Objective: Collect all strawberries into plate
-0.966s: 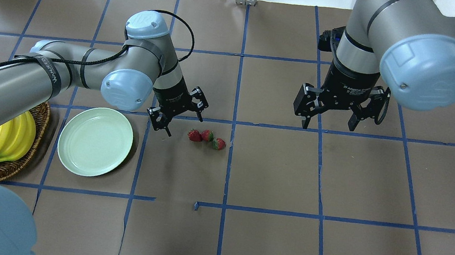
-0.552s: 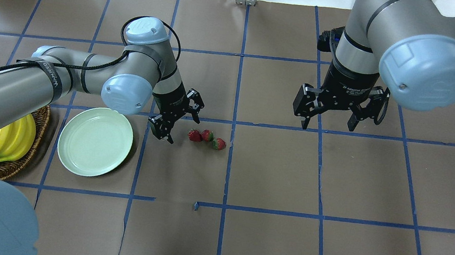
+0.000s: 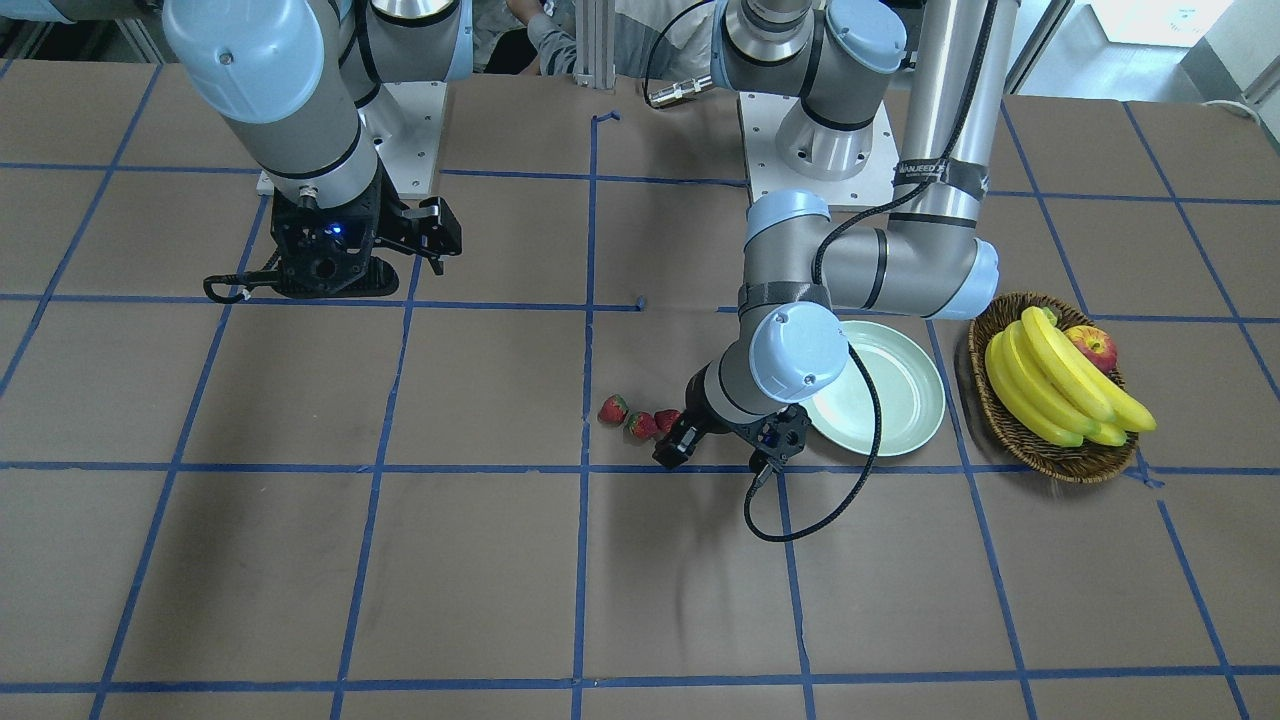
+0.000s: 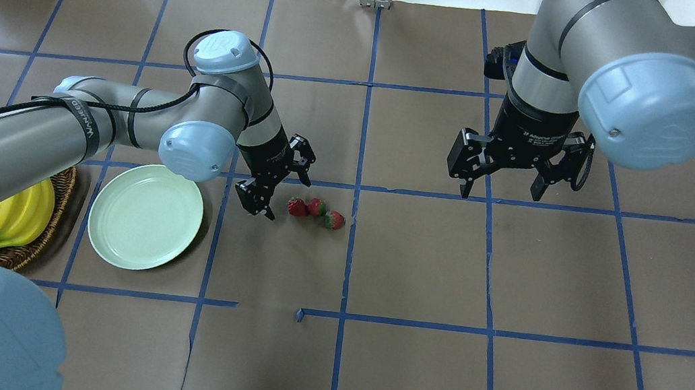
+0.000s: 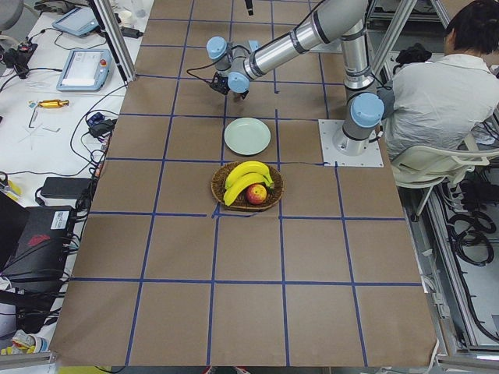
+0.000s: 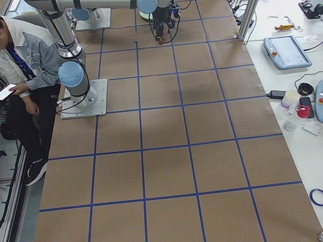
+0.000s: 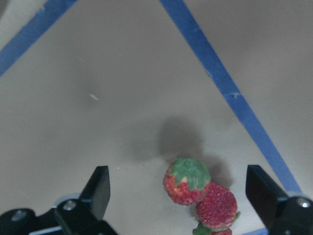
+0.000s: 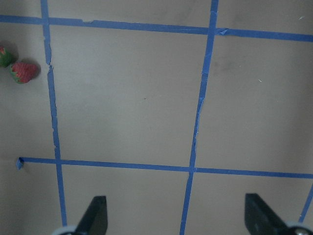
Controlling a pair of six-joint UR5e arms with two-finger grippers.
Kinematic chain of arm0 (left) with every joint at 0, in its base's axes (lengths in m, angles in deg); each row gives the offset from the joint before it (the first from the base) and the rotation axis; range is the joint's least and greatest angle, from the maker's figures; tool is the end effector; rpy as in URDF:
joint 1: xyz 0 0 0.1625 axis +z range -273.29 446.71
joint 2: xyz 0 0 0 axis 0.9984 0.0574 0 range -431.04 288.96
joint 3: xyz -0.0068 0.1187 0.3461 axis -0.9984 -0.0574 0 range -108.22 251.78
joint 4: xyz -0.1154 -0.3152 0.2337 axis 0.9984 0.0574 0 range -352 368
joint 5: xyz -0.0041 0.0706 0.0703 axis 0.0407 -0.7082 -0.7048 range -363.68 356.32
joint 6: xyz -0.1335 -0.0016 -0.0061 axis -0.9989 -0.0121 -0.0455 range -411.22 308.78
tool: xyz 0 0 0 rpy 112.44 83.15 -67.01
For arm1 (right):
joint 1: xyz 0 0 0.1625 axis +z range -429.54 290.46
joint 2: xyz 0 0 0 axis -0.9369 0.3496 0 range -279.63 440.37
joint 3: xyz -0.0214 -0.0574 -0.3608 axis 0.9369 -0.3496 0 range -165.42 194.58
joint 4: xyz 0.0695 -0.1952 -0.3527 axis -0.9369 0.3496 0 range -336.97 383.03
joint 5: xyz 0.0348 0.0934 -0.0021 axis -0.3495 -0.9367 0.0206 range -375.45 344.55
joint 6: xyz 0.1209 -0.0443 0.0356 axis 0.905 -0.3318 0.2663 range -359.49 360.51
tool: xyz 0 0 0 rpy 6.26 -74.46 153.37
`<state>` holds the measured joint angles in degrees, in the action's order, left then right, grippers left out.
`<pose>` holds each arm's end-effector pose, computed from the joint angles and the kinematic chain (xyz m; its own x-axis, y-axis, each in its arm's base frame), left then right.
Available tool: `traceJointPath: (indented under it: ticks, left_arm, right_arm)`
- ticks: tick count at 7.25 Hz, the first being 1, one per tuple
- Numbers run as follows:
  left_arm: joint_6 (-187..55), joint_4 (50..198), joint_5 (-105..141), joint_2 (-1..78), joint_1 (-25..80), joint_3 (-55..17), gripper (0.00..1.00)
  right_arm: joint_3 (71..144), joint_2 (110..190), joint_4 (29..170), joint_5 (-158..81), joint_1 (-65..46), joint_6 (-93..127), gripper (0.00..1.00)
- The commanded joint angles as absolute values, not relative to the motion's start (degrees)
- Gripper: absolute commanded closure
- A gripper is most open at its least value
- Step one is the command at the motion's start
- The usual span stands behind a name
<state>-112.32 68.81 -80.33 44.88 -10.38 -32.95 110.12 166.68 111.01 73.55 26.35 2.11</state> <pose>-0.2278 -0.5010 0.0925 -0.5751 -0.8155 -0.0645 -0.7919 0.5352 0.2941 0.1838 -0.4605 0.3153 -0.9973 -0.0719 -0.0117 -0.0728 0.9780 0.1955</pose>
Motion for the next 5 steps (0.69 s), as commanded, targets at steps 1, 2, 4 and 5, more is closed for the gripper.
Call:
traceJointPath:
  ticks: [1, 2, 4, 5]
  left_arm:
    - [-112.1, 67.7, -80.1, 46.0, -10.8, -33.0, 0.18]
    - [-112.0, 67.7, -80.0, 46.1, -10.8, -33.0, 0.41]
    - [-109.9, 68.1, -79.9, 46.2, -10.8, -32.9, 1.0]
    - [-107.3, 68.4, -80.1, 46.1, -10.8, -32.9, 1.0]
  right_arm:
    - [110.1, 166.7, 111.0, 73.6, 26.4, 2.0, 0.0]
    - [110.1, 166.7, 111.0, 73.6, 26.4, 2.1, 0.0]
    - [110.1, 166.7, 110.9, 73.5, 26.4, 2.0, 0.0]
    - [110.1, 166.7, 110.9, 73.5, 26.4, 2.0, 0.0]
